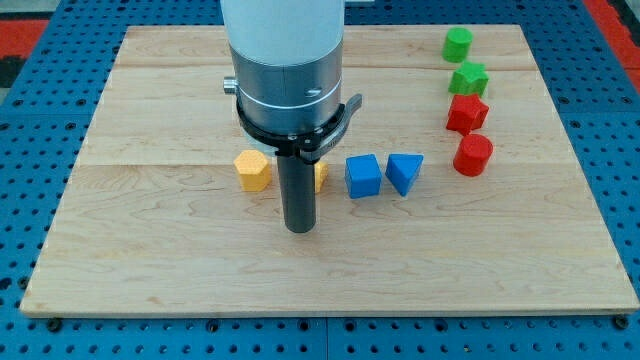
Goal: Point your arm to blue cube
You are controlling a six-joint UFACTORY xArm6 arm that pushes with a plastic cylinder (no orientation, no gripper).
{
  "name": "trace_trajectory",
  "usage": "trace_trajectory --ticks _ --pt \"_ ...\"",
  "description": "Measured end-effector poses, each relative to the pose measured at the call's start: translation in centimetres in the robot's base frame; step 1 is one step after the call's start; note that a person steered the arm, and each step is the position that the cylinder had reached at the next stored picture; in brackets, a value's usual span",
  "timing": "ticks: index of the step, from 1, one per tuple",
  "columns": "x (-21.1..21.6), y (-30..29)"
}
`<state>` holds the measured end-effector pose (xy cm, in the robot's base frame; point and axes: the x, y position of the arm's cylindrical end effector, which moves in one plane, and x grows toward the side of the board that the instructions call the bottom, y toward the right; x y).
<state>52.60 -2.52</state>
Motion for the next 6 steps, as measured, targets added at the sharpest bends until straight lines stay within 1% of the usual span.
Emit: trace_trajectory --ticks 6 --pt "0.07 -0.11"
